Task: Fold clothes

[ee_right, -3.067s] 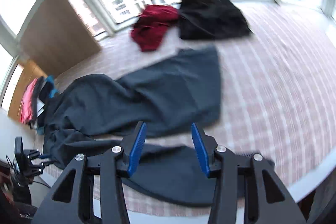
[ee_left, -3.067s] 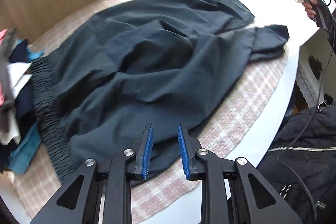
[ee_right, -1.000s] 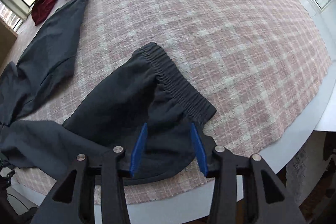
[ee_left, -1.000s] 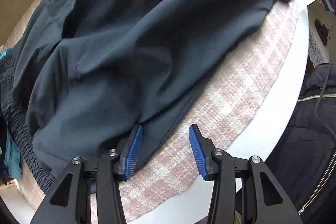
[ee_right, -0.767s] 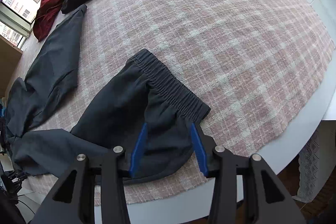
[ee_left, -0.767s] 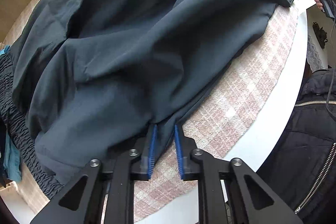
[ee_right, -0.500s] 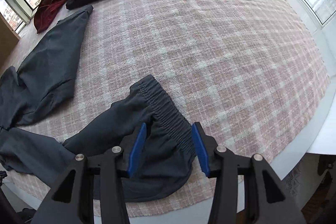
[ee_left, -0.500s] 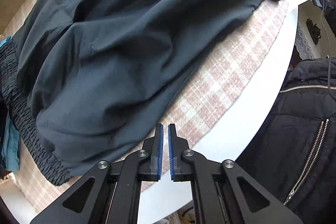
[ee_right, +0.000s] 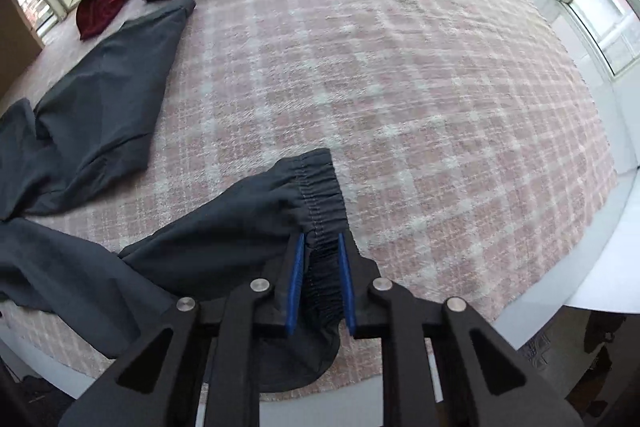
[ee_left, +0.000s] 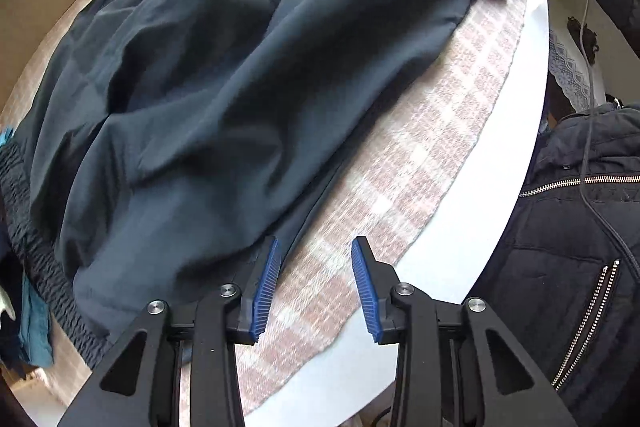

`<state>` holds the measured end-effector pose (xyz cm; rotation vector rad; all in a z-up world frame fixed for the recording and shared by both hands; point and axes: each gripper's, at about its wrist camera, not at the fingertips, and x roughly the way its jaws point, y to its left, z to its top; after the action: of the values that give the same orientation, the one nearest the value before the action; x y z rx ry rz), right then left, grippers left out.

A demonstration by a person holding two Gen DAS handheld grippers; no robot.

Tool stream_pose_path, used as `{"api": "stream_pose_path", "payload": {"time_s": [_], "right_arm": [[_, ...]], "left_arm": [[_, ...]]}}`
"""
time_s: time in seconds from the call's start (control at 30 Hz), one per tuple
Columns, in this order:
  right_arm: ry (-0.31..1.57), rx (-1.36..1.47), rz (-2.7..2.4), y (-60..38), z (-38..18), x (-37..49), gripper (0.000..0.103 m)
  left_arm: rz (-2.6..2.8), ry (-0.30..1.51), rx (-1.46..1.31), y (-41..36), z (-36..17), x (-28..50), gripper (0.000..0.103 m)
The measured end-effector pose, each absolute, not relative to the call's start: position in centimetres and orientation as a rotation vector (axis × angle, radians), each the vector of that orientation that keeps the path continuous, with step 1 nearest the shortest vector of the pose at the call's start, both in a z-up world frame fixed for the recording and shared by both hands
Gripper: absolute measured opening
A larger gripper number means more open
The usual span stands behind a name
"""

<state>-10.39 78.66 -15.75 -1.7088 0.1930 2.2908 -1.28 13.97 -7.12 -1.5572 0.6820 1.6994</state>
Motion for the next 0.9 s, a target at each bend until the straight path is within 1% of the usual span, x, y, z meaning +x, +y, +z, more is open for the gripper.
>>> {"api": "stream_pose_path", "payload": {"time_s": [0.03, 0.1, 0.2, 0.23, 0.3, 0.33, 0.37, 0.43, 0.57, 0.6, 0.77, 0.83, 0.87, 0.9], "right_arm": [[0.229, -1.662, 2.258, 80.0, -14.9, -9.6, 0.017], [0.196, -1.674, 2.14, 82.0, -14.9, -8.6, 0.023], [0.018, -1.685, 2.039, 81.9, -15.4, -8.6, 0.025], [0.009, -1.681, 2.056, 81.5, -15.1, -9.1, 0.026], [0.075, -1.646, 2.159, 80.6, -13.9, -10.3, 0.027], [0.106, -1.636, 2.215, 80.0, -13.5, -11.1, 0.031], [0.135, -1.642, 2.28, 79.2, -13.2, -12.5, 0.042], [0.178, -1.657, 2.399, 77.2, -13.1, -15.4, 0.05], [0.032, -1.744, 2.466, 72.8, -15.6, -21.3, 0.05], [0.036, -1.769, 2.488, 71.9, -16.0, -22.2, 0.05], [0.205, -1.937, 2.52, 70.0, -20.7, -29.0, 0.05], [0.329, -2.008, 2.546, 69.8, -21.7, -30.4, 0.05], [0.352, -2.006, 2.569, 69.6, -21.9, -30.8, 0.052], [0.351, -1.985, 2.599, 69.4, -21.8, -31.1, 0.052]], "left_arm": [[1.69, 0.692, -1.543, 14.5, -7.2, -1.3, 0.035], [1.674, 0.707, -1.52, 15.4, -7.3, -1.4, 0.035], [1.676, 0.739, -1.51, 15.9, -7.6, -2.0, 0.036], [1.675, 0.749, -1.521, 16.0, -7.8, -2.2, 0.036], [1.655, 0.744, -1.531, 16.0, -7.9, -2.5, 0.036], [1.638, 0.731, -1.537, 15.9, -7.7, -2.5, 0.037], [1.621, 0.715, -1.549, 15.8, -7.5, -2.6, 0.037], [1.611, 0.697, -1.561, 15.4, -6.7, -2.6, 0.037], [1.702, 0.634, -1.568, 13.7, -4.1, -3.7, 0.038], [1.743, 0.62, -1.578, 13.1, -3.5, -4.2, 0.038], [1.884, 0.565, -1.671, 10.4, -1.7, -6.7, 0.038], [1.911, 0.548, -1.697, 9.8, -1.1, -7.3, 0.038], [1.922, 0.535, -1.704, 9.6, -0.8, -7.6, 0.039], [1.932, 0.519, -1.712, 9.3, -0.6, -7.9, 0.04]]}}
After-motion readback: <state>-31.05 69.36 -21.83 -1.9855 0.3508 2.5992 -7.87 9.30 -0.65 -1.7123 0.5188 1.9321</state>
